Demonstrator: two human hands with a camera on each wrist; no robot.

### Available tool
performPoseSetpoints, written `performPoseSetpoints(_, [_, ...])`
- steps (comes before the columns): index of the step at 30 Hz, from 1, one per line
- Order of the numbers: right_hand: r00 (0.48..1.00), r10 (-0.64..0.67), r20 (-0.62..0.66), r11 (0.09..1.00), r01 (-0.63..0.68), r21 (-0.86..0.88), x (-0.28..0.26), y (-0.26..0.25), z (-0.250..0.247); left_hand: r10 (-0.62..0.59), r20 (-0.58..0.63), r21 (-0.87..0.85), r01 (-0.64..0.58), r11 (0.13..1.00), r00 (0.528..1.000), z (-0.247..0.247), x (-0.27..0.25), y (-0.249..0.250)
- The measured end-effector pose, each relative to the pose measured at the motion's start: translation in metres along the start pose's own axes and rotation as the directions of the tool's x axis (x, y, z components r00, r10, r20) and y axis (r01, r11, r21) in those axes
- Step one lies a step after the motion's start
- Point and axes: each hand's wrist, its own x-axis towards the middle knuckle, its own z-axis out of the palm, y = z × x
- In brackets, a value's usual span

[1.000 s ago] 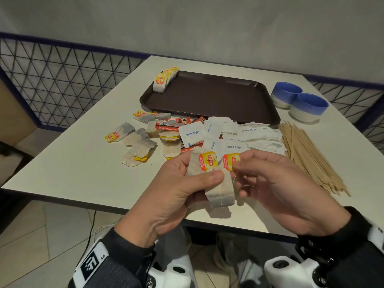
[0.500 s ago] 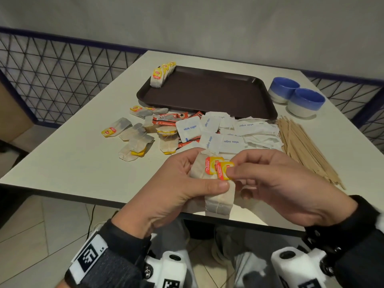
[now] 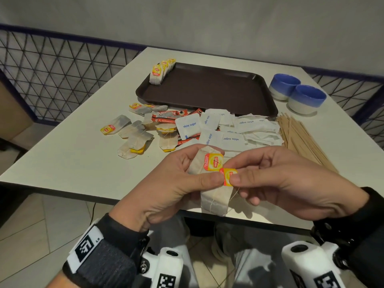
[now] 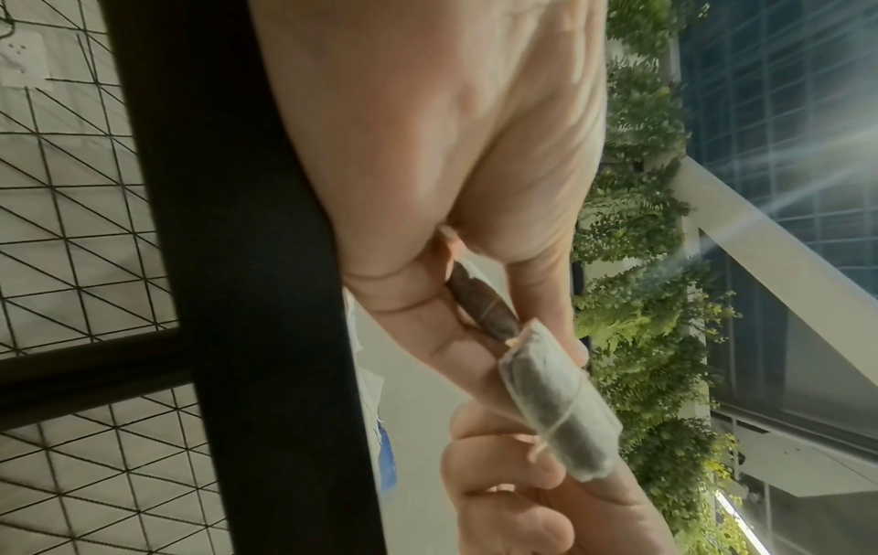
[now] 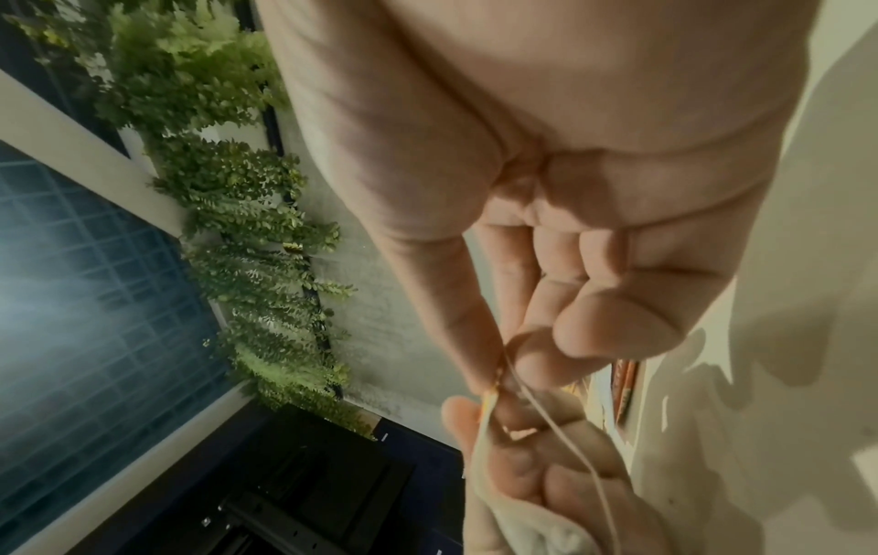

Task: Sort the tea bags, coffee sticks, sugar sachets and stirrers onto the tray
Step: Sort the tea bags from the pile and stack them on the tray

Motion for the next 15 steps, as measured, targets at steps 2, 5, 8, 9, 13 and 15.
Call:
performPoseSetpoints(2, [1.0, -0.009, -0.009, 0.999, 0.008, -0.032, -0.0003, 0.0002, 0.0011, -0.01, -0.002, 0.006, 0.01, 1.0, 1.0, 0.001, -0.0002, 0.0007])
performPoseSetpoints(5, [0.999, -0.041, -0.028, 0.992, 0.037, -0.117, -0.0011, -0.0004, 0.0029, -0.021, -0.024, 0.007, 0.022, 1.0, 0.999, 0.0027, -0.0005, 0.0016])
performPoseSetpoints(8, [0.994, -0.097, -0.048, 0.973, 0.084, -0.216, -0.0025, -0.0023, 0.0046, -0.043, -0.042, -0.021, 0.042, 0.999, 0.998, 0.0063, -0.0016, 0.0028])
performPoseSetpoints(9, [0.991, -0.118, -0.056, 0.963, 0.101, -0.249, -0.0029, -0.0029, 0.005, -0.05, -0.046, -0.037, 0.049, 0.998, 0.998, 0.0078, -0.0017, 0.0031])
performPoseSetpoints(13, [0.981, -0.185, -0.061, 0.922, 0.152, -0.355, -0.0049, -0.0043, 0.0059, -0.064, -0.069, -0.068, 0.059, 0.996, 0.996, 0.0105, -0.0003, 0.0035])
performPoseSetpoints(15, [0.98, -0.191, -0.059, 0.93, 0.162, -0.33, -0.005, -0.0034, 0.0061, -0.065, -0.097, -0.082, 0.057, 0.995, 0.993, 0.0084, 0.0003, 0.0025])
